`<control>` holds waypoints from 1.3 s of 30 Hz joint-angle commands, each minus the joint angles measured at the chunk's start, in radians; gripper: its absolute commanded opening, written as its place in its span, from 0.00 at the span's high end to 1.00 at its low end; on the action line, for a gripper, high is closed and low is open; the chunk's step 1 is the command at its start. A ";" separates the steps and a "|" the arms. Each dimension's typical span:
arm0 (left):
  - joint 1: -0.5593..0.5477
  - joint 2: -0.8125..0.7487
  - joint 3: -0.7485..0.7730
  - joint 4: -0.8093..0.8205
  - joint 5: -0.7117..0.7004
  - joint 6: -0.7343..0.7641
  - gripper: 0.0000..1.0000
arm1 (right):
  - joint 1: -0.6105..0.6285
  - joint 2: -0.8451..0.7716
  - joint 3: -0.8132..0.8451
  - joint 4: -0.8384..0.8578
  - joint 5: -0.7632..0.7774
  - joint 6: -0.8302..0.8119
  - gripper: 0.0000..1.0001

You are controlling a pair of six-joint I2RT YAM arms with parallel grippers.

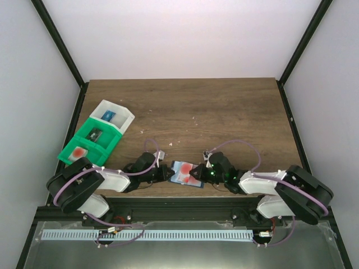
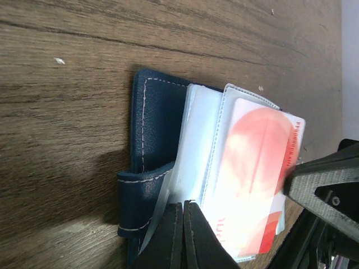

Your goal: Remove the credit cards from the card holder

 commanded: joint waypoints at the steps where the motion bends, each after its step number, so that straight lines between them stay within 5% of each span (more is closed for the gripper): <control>1: 0.000 0.002 -0.021 -0.071 -0.057 -0.001 1.00 | 0.006 -0.089 -0.021 -0.066 0.074 -0.016 1.00; 13: 0.000 -0.062 -0.009 -0.106 -0.065 -0.020 0.99 | 0.007 -0.325 -0.041 -0.242 0.149 -0.001 0.99; 17: 0.000 -0.112 0.025 -0.159 -0.067 -0.036 0.70 | 0.006 -0.387 -0.043 -0.250 0.146 0.024 1.00; 23: 0.000 -0.245 0.093 -0.235 -0.001 -0.078 0.45 | 0.006 -0.482 -0.065 -0.174 0.131 0.063 1.00; 28: 0.000 -0.409 0.049 -0.140 0.044 -0.192 0.23 | 0.007 -0.562 -0.081 -0.074 0.168 0.149 1.00; 33: 0.001 -0.481 -0.040 0.118 0.088 -0.324 0.23 | 0.007 -0.603 -0.064 0.032 0.224 0.230 1.00; 39: 0.001 -0.519 -0.033 0.205 0.070 -0.356 0.23 | 0.006 -0.534 -0.058 0.210 0.208 0.372 1.00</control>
